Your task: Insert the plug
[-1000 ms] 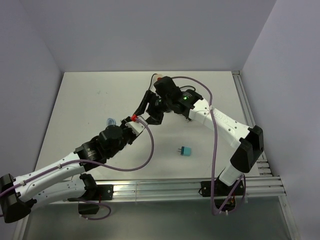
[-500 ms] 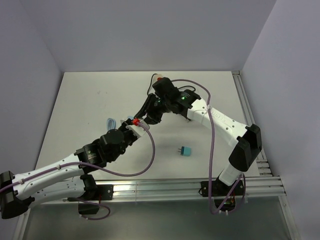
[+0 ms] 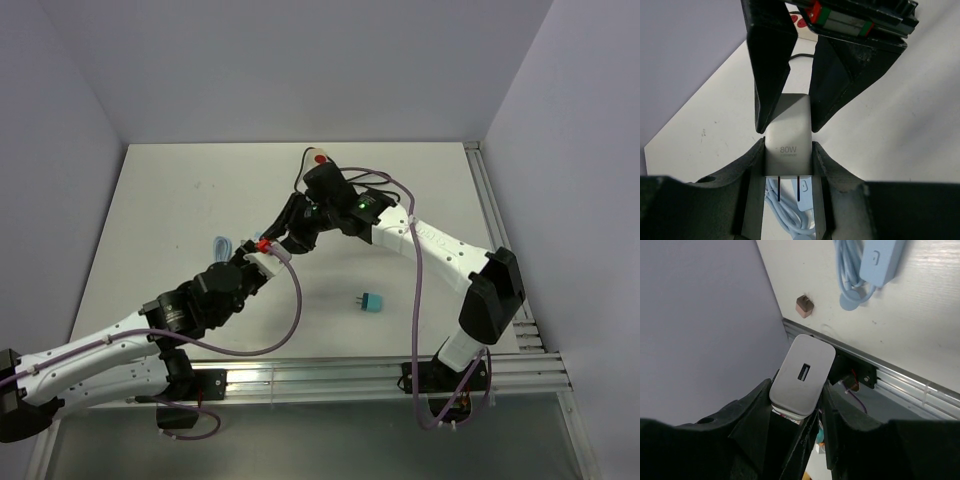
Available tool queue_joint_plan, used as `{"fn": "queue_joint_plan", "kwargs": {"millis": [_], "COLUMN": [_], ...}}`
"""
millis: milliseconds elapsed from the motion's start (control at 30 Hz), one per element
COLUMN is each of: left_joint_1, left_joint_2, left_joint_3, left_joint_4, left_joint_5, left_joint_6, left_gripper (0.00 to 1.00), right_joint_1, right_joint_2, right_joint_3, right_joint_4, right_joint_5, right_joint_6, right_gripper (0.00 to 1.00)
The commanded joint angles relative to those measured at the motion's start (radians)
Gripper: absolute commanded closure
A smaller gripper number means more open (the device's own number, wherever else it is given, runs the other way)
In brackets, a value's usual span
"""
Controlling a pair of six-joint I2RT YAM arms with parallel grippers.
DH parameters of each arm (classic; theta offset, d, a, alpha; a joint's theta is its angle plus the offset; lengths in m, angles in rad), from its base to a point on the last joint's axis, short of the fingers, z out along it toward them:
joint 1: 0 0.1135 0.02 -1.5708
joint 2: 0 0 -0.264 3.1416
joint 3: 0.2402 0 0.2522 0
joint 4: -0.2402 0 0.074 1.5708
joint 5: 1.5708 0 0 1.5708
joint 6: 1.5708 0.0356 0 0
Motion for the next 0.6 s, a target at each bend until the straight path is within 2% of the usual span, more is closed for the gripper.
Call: {"fn": "queue_joint_plan", "kwargs": {"millis": [0,33,200,333,500,567], "left_joint_1": [-0.011,-0.011,-0.009,-0.008,-0.009,-0.009], "left_joint_2": [-0.079,-0.085,-0.113,-0.128,-0.162,-0.177], "left_joint_3": [0.032,0.036,0.084,0.107,0.107,0.121], "left_joint_4": [0.119,0.116,0.08,0.057,0.063,0.044], "left_joint_5": [0.0,-0.009,-0.018,0.021,0.015,-0.047], "left_joint_6": [-0.085,-0.104,-0.232,-0.3,-0.338,-0.375], "left_gripper": [0.72,0.66,0.53,0.34,0.28,0.3], "right_joint_1": [0.01,0.012,0.016,0.019,0.021,0.025], "right_joint_2": [-0.05,-0.064,-0.113,-0.161,-0.191,-0.204], "right_joint_3": [-0.022,-0.041,-0.128,-0.237,-0.303,-0.318], "right_joint_4": [0.11,0.143,0.241,0.387,0.487,0.507], "right_joint_5": [-0.007,-0.005,0.024,0.016,0.011,0.022], "right_joint_6": [-0.055,-0.063,-0.078,-0.071,-0.084,-0.101], "right_gripper": [1.0,1.0,1.0,1.0,1.0,1.0]}}
